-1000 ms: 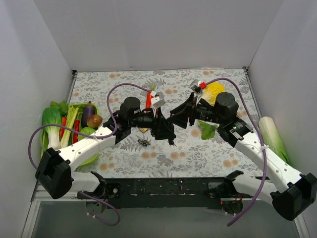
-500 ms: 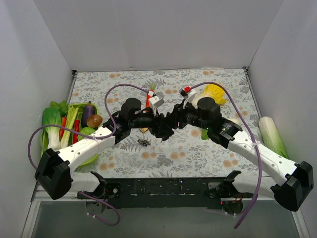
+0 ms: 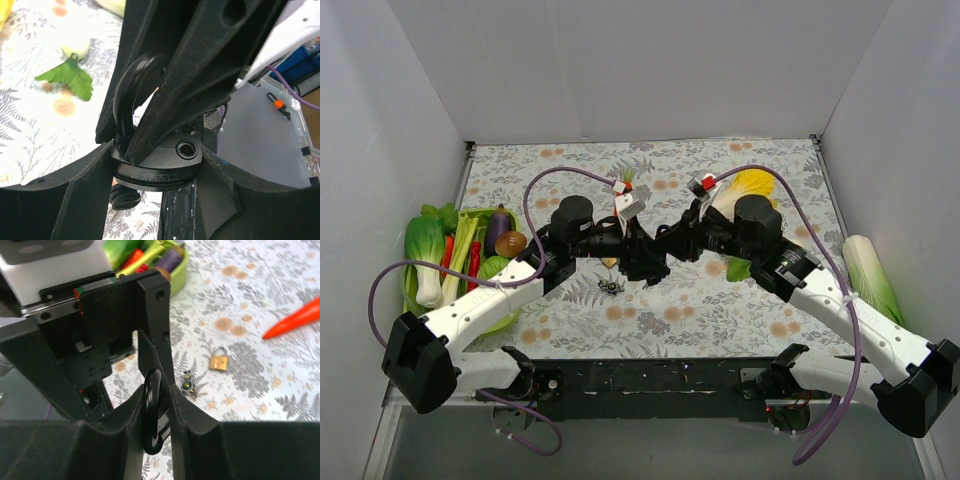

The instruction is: Unlock with the key

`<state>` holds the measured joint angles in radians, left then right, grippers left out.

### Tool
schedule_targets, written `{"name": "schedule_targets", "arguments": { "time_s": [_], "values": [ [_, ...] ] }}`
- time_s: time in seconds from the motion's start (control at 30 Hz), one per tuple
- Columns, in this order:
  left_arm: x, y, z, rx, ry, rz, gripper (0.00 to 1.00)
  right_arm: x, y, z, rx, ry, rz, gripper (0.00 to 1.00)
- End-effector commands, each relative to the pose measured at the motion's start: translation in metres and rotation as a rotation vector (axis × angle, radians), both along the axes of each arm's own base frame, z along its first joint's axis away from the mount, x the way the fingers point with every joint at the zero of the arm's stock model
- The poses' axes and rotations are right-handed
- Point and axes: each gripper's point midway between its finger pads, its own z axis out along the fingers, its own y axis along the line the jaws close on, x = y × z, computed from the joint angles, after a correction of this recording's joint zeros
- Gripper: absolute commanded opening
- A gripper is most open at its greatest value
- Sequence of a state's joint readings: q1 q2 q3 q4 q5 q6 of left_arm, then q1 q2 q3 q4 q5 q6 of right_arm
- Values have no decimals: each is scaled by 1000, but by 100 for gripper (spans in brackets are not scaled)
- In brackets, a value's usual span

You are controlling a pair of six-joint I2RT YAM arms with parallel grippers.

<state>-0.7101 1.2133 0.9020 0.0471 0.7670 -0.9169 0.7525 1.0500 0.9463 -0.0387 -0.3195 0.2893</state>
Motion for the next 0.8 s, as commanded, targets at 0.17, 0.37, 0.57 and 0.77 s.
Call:
{"name": "schedule_targets", "arguments": {
  "time_s": [0.17, 0.37, 0.57, 0.77],
  "values": [
    [-74, 17, 82, -249, -151, -345, 0, -47, -2, 54, 194, -184, 328, 25],
    [-88, 22, 87, -271, -123, -423, 0, -52, -5, 55, 188, -210, 354, 23],
    [-63, 15, 87, -255, -143, -264, 0, -38, -9, 48, 164, -182, 263, 35],
    [-26, 15, 83, -209, -170, -31, 0, -17, -34, 37, 122, -144, 17, 63]
  ]
}}
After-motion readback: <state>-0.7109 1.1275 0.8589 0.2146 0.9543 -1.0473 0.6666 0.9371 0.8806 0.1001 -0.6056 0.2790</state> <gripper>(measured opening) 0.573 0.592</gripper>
